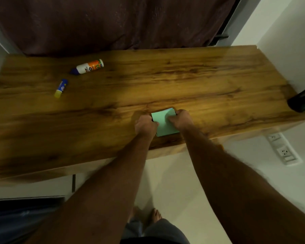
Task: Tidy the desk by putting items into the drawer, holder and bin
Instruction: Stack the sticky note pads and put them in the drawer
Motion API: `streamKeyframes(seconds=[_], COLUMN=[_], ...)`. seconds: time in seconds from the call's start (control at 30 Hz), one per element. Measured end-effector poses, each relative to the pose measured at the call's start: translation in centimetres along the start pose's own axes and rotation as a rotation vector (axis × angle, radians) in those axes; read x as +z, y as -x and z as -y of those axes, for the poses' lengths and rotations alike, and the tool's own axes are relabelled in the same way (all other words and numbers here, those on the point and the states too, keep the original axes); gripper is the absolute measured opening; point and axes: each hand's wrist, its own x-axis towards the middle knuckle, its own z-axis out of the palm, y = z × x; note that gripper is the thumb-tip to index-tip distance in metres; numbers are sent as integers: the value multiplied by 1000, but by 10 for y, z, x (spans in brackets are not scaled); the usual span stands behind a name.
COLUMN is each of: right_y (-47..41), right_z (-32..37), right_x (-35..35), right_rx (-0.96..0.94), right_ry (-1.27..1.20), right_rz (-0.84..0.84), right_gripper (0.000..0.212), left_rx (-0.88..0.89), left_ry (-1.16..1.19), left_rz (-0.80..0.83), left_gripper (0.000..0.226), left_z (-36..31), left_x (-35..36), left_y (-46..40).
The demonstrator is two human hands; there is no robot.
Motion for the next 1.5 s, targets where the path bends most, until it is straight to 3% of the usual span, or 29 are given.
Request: streamKeyframes(seconds=[0.13, 0.3, 0.43, 0.5, 0.57, 0.7, 0.83, 0.97, 1.2, 1.5], right_y=[-1, 15, 50, 76, 105, 145, 153, 131, 102, 92], right_z=[-7, -12, -3, 0, -6, -40, -71, -79, -59, -51], right_x=[2, 1, 17, 39, 63, 105, 135, 167, 208, 221], right_rx=[-24, -41, -297, -458, -478, -241, 328, 636, 809, 695], right_ry=[2, -70, -140, -315, -495, -630, -794, -1019, -1474, -1655], right_rz=[-32, -110, -335, -271, -128, 125, 377, 390, 288, 222], right_gripper=[43, 40, 19, 23, 38, 36, 32, 55, 101, 108], left_rx=[-5, -77, -58, -103, -177, -413, -615, -642, -645, -553], left_ry=[73, 461, 633, 721, 795, 983, 1191, 1240, 1465, 1547], left_rz=[-21, 22, -28, -50, -67, -95, -112, -94, -98, -22], left_gripper=[25, 29, 25, 38, 47, 56, 68, 86, 90, 95], left_z=[4, 13, 17, 28, 46, 109, 167, 190, 194, 203], left_x=[-6, -24, -43, -49, -55, -56, -59, -66, -72, -67], left_y=[6, 37, 78, 95, 109, 130, 144, 141, 111, 104])
